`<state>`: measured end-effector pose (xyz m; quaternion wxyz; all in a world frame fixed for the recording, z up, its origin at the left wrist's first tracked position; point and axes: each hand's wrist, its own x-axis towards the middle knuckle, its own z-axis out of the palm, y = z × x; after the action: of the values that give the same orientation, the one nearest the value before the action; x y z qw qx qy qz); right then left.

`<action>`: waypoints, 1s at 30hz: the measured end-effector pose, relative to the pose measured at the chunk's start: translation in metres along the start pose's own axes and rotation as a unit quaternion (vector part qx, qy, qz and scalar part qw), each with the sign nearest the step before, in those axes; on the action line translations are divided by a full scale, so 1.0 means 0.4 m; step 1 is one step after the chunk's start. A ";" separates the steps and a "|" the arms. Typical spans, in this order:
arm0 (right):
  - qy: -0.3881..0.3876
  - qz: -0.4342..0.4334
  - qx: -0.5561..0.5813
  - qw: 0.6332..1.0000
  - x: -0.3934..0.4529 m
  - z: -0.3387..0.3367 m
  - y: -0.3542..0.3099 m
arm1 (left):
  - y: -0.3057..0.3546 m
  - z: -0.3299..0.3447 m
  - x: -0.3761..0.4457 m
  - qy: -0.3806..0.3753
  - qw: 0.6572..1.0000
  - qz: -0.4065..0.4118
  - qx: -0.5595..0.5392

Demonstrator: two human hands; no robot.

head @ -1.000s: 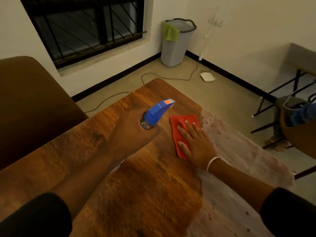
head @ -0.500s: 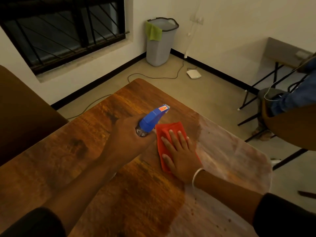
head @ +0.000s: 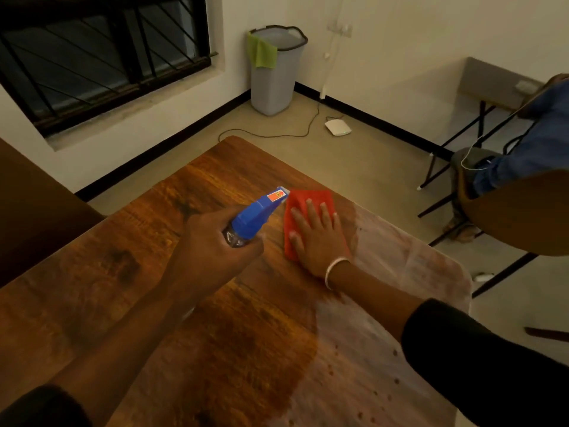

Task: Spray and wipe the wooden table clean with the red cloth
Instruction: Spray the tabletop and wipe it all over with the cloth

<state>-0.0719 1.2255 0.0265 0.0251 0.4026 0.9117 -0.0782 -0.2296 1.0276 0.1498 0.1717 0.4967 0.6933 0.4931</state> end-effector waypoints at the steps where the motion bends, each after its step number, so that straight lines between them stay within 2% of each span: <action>1: -0.010 -0.040 -0.006 0.999 -0.031 0.009 0.000 | -0.002 -0.006 0.002 0.008 1.000 -0.011 -0.004; 3: -0.027 -0.078 -0.010 0.997 -0.047 0.000 0.030 | -0.004 -0.025 0.007 0.023 0.999 -0.035 -0.010; 4: -0.024 -0.070 -0.019 0.997 -0.031 -0.010 0.053 | -0.003 -0.037 0.011 0.025 0.999 -0.041 -0.022; 6: -0.013 -0.009 -0.039 0.999 0.031 -0.037 0.093 | 0.002 -0.062 0.015 0.017 0.998 -0.039 -0.049; 9: -0.016 0.086 -0.010 0.996 0.109 -0.061 0.094 | 0.005 -0.090 0.015 0.019 0.998 -0.029 -0.057; 11: -0.005 0.096 0.000 0.995 0.112 -0.048 0.057 | 0.011 -0.097 0.013 0.023 0.997 -0.039 -0.065; 13: 0.001 0.062 0.004 0.998 0.076 -0.029 0.009 | 0.019 -0.097 0.010 0.010 0.997 -0.039 -0.062; 16: -0.007 -0.039 -0.009 0.999 -0.009 0.003 -0.046 | 0.022 -0.091 0.011 -0.004 0.998 -0.031 -0.061; 18: -0.022 -0.100 -0.014 0.995 -0.067 0.025 -0.052 | 0.021 -0.087 0.009 -0.004 0.998 -0.023 -0.055; 20: -0.027 -0.124 -0.016 0.992 -0.079 0.027 -0.025 | 0.019 -0.082 0.005 0.000 0.998 -0.018 -0.052; 22: -0.020 -0.098 -0.006 0.995 -0.030 0.009 0.006 | 0.018 -0.079 0.000 -0.002 0.999 -0.018 -0.048; 26: 0.003 0.040 0.034 0.999 0.064 -0.021 -0.015 | 0.029 -0.068 -0.025 0.004 0.999 -0.019 -0.043; 28: 0.029 0.055 0.046 0.997 0.059 -0.013 -0.047 | 0.039 -0.050 -0.044 0.000 0.999 -0.023 -0.042; 30: 0.035 0.029 0.039 0.998 0.030 -0.008 -0.050 | 0.049 -0.026 -0.059 -0.017 0.999 -0.018 -0.043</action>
<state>-0.0947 1.2213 0.0310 -0.0201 0.4318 0.8963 -0.0990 -0.2164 1.0024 0.1652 0.2135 0.4851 0.6769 0.5107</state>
